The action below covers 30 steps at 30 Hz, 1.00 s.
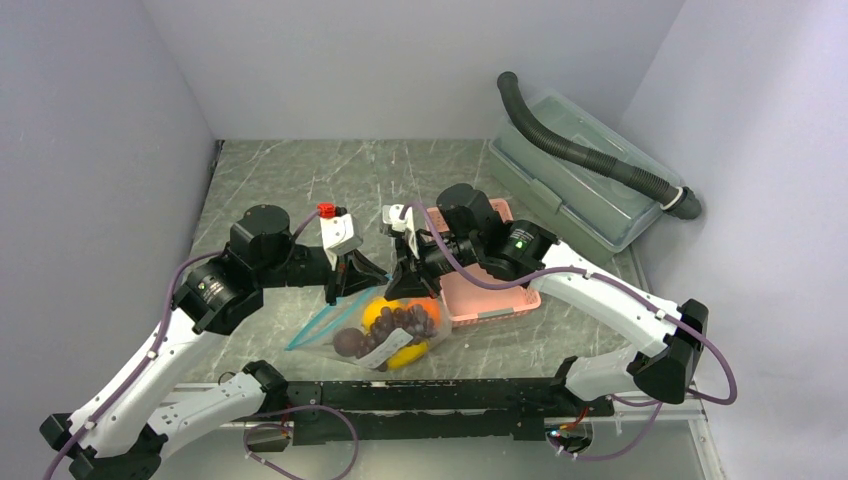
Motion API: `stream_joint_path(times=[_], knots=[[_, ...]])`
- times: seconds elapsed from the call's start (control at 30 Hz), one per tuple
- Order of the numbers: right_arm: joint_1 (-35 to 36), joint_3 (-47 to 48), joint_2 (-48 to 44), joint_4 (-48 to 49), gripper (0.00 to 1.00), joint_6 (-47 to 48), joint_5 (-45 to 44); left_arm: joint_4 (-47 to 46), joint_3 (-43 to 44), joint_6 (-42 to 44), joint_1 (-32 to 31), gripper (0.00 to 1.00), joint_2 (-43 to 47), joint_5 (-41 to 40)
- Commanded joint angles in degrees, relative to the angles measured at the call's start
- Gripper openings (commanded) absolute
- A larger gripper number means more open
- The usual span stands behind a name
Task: Place the food in the zip-top bag and seal the zipper
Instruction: Zip the zipper food storage bag at the center of the board.
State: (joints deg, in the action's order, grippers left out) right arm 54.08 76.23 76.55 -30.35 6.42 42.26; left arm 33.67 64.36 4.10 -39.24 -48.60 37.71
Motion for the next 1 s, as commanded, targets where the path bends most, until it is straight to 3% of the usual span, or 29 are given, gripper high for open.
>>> stream_joint_path(times=[0.0, 0.97], knots=[[-0.1, 2.4, -2.8, 5.5, 0.0, -1.5, 0.4, 0.1, 0.4, 1.5, -0.2, 0.0, 0.2, 0.9], [-2.2, 1.4, -10.6, 6.3, 0.0, -2.2, -6.2, 2.5, -0.1, 1.6, -0.2, 0.0, 2.6, -0.2]])
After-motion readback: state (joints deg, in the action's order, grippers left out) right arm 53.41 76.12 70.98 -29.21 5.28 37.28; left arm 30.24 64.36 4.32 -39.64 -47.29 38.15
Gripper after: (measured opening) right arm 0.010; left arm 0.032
